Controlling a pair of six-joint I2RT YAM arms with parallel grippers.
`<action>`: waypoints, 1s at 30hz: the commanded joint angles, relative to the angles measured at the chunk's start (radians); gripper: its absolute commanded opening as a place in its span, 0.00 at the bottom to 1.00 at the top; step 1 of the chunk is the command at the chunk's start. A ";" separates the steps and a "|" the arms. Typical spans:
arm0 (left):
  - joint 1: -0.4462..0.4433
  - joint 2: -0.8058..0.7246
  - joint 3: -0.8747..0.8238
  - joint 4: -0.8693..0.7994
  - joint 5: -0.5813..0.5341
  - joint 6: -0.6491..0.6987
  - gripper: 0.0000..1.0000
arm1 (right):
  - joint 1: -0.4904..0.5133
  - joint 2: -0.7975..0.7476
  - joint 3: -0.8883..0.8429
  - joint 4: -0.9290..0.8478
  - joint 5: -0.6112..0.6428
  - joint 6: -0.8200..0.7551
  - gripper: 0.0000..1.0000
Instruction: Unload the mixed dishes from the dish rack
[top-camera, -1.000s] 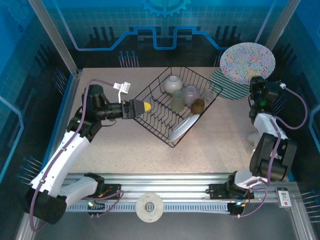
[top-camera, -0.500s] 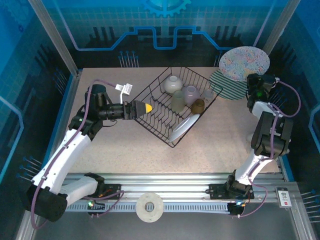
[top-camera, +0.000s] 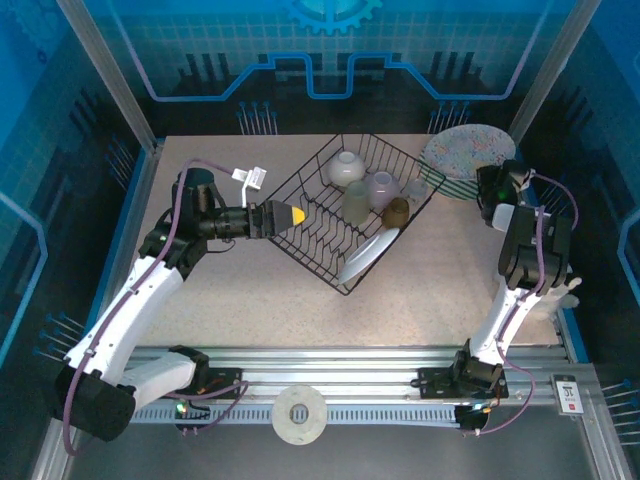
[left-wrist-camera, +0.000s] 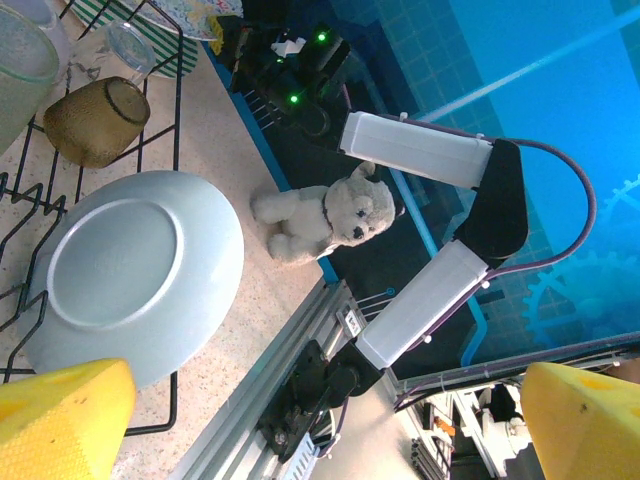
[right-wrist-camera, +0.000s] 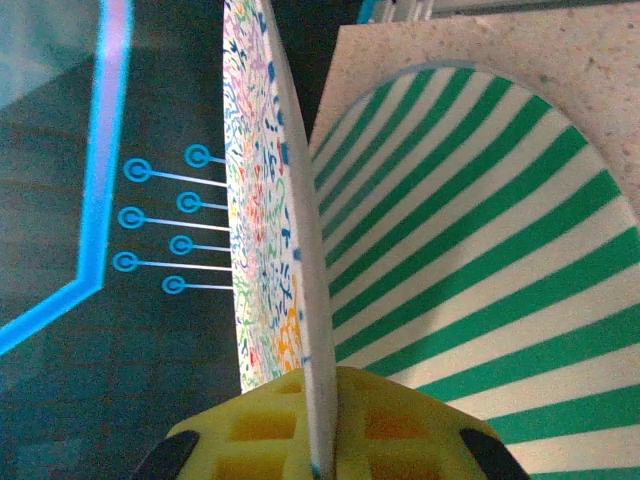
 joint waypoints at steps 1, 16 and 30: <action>0.003 0.012 -0.010 -0.003 0.021 0.033 0.99 | 0.009 0.011 0.033 0.115 0.011 -0.014 0.00; 0.003 0.009 -0.007 0.009 -0.020 0.016 0.99 | 0.029 0.058 -0.006 0.041 0.022 0.034 0.04; 0.003 -0.016 -0.023 -0.001 -0.040 0.002 0.99 | 0.025 0.006 0.000 -0.148 0.003 0.059 0.32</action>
